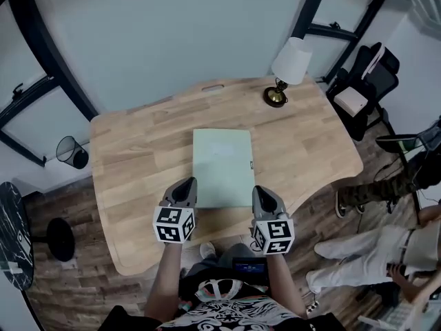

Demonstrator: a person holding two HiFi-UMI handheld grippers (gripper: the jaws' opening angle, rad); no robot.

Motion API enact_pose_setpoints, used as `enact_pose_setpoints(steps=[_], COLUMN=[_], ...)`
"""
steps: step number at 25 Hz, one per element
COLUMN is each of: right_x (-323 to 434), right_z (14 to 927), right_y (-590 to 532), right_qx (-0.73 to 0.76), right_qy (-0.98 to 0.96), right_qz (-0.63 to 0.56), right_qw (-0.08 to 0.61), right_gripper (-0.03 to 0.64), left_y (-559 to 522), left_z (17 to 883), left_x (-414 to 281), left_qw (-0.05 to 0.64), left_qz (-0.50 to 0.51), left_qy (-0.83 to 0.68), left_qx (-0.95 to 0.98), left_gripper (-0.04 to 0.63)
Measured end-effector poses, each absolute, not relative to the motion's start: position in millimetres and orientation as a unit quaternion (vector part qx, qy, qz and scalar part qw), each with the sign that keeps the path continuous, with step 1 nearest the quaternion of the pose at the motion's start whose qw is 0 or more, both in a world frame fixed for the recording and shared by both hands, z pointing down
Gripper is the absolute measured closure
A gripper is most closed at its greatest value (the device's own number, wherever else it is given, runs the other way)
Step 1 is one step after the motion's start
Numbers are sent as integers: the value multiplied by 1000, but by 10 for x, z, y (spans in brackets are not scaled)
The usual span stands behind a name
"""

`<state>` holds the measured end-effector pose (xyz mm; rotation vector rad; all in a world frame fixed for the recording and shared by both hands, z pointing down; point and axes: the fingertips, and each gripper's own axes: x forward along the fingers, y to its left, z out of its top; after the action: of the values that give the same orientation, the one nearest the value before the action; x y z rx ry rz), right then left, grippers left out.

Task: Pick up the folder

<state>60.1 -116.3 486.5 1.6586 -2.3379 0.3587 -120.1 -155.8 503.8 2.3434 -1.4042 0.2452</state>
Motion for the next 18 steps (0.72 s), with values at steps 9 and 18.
enact_pose_setpoints(steps=[9, 18], right_x=[665, 703], right_z=[4746, 4968], right_y=[-1445, -1680], right_qx=[576, 573], right_qy=[-806, -800], right_qz=[112, 127], right_qw=[77, 122], right_gripper=[614, 612], left_y=[-1917, -2084], left_z=[4947, 5009], left_x=[-1192, -1151], left_qw=[225, 258], left_qz=[27, 21], left_qy=[-490, -474], left_qx=[842, 842], left_gripper=[589, 589])
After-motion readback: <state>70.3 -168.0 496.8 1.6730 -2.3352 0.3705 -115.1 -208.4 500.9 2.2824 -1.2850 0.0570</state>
